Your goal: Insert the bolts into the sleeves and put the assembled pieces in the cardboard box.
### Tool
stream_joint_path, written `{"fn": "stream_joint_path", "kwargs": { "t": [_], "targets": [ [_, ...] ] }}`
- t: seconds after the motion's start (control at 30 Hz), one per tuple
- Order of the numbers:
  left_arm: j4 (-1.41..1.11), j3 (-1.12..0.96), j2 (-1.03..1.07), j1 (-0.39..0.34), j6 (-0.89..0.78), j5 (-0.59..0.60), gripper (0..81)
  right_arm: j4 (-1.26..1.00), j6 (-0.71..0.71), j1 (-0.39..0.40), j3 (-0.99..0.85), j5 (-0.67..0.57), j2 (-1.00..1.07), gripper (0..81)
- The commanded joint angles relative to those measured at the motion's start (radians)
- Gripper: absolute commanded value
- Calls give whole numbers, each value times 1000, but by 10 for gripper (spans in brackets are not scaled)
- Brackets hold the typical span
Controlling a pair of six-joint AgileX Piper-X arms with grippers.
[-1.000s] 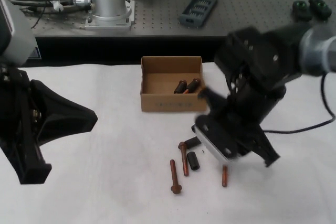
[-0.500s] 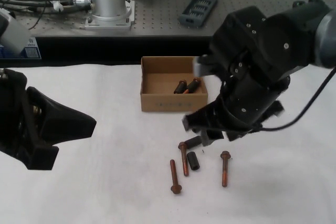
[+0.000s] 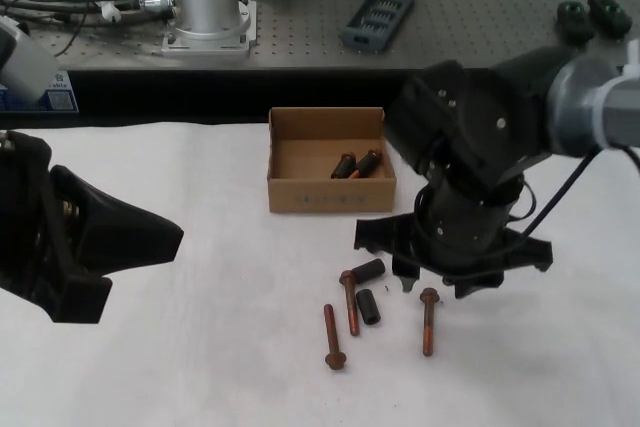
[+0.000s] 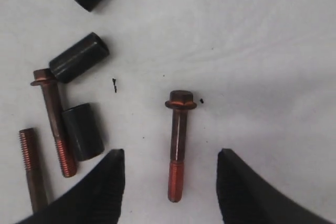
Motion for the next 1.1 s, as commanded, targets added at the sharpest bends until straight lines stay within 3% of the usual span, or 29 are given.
{"fn": "stream_joint_path", "kwargs": {
  "t": [0.0, 0.93, 1.07],
  "targets": [
    [2, -2, -8, 1, -8, 7, 6, -5, 5, 1, -5, -8, 8, 400],
    [-1, -2, 0, 1, 2, 1, 6, -101, 5, 1, -5, -40, 123, 400],
    [-1, -2, 0, 1, 2, 1, 6, -101, 5, 1, -5, -40, 130, 328]
  ]
}}
